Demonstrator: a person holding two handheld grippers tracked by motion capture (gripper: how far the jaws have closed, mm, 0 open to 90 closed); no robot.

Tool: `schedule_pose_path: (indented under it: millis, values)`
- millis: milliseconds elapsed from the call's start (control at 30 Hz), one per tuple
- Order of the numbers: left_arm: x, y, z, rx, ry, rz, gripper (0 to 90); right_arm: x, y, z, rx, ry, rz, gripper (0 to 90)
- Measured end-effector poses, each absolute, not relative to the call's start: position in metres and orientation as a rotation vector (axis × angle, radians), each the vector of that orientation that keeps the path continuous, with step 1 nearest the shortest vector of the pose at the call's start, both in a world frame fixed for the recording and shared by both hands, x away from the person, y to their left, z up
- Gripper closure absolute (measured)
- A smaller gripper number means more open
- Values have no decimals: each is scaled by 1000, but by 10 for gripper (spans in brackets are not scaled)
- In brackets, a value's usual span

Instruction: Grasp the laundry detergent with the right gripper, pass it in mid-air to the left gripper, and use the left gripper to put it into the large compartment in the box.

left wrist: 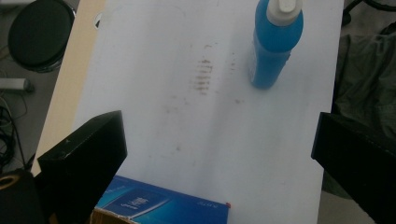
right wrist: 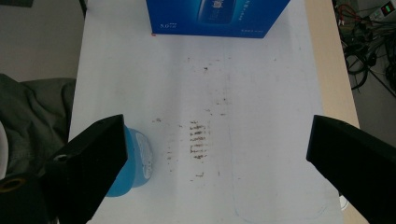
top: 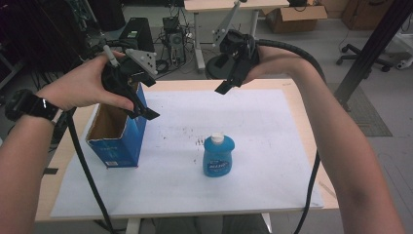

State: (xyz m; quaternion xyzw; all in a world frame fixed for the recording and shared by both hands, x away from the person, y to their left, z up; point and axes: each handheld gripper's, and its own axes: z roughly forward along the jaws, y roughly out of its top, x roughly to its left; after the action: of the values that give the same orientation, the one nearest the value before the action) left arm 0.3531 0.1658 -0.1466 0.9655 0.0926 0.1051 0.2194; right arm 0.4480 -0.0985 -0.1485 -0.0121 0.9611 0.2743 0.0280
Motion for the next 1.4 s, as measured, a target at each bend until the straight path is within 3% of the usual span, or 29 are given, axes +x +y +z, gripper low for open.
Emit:
schedule_pose_path:
  millis: [667, 1000, 1400]
  values:
    - [349, 167, -151, 2678, 282, 273, 40, 436, -148, -146, -26, 2843, 1126, 25]
    - [345, 166, -155, 2676, 294, 267, 40, 422, -183, -174, -31, 2769, 1296, 23]
    - [344, 165, -160, 2679, 297, 255, 40, 417, -196, -208, -14, 2763, 1393, 15]
